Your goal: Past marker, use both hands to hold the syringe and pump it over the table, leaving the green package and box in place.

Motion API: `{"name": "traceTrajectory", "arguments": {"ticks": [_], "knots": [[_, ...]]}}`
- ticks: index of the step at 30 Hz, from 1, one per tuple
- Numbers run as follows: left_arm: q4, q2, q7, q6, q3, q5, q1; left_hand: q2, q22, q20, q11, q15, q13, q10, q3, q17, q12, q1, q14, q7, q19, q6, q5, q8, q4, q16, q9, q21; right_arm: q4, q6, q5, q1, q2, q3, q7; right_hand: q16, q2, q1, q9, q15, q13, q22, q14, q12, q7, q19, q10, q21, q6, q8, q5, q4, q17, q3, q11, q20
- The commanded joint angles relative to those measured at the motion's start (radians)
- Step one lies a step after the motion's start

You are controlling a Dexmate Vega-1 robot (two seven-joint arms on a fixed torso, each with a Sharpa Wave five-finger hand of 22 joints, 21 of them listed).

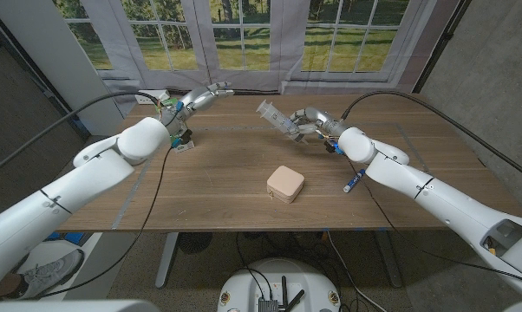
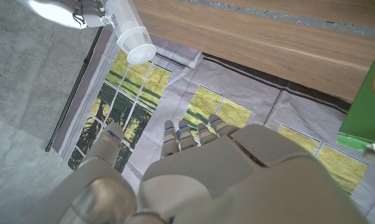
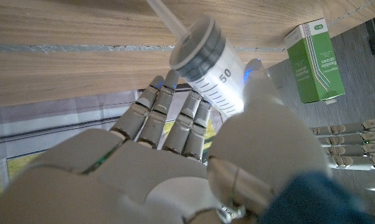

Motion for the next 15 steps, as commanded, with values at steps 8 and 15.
{"name": "traceTrajectory", "arguments": {"ticks": [8,15], "knots": [[0.16,-0.151,0.13,-0.195,0.004,-0.057,0.06,0.063,0.001,-0.009,0.001,-0.036,0.002,-0.004,0.0,0.001,0.004,0.013,0.016,-0.007,0.032,-0.015,0.001,-0.007,-0.014,0.002,0.0,0.008,-0.001,-0.023,-0.064,0.057,0.0,-0.033,0.047,-0.008,0.156,0.145,0.004,-0.17,0.003,0.004,-0.004,0.005,-0.106,0.006,0.024,-0.004,0.1,0.002,0.01,0.002,0.002,0.001,-0.033,-0.045],[0.222,-0.198,0.133,-0.266,-0.002,-0.112,0.076,0.062,0.001,-0.011,-0.001,-0.037,0.002,0.005,0.001,0.001,0.007,0.016,0.027,-0.003,0.042,-0.008,0.002,-0.003,-0.019,0.004,0.0,0.008,0.017,-0.024,-0.09,0.089,0.007,-0.053,0.078,-0.01,0.156,0.149,0.004,-0.172,0.004,0.004,-0.007,0.003,-0.106,0.004,0.023,-0.005,0.099,0.0,0.011,-0.001,0.003,0.001,-0.032,-0.046]]}}
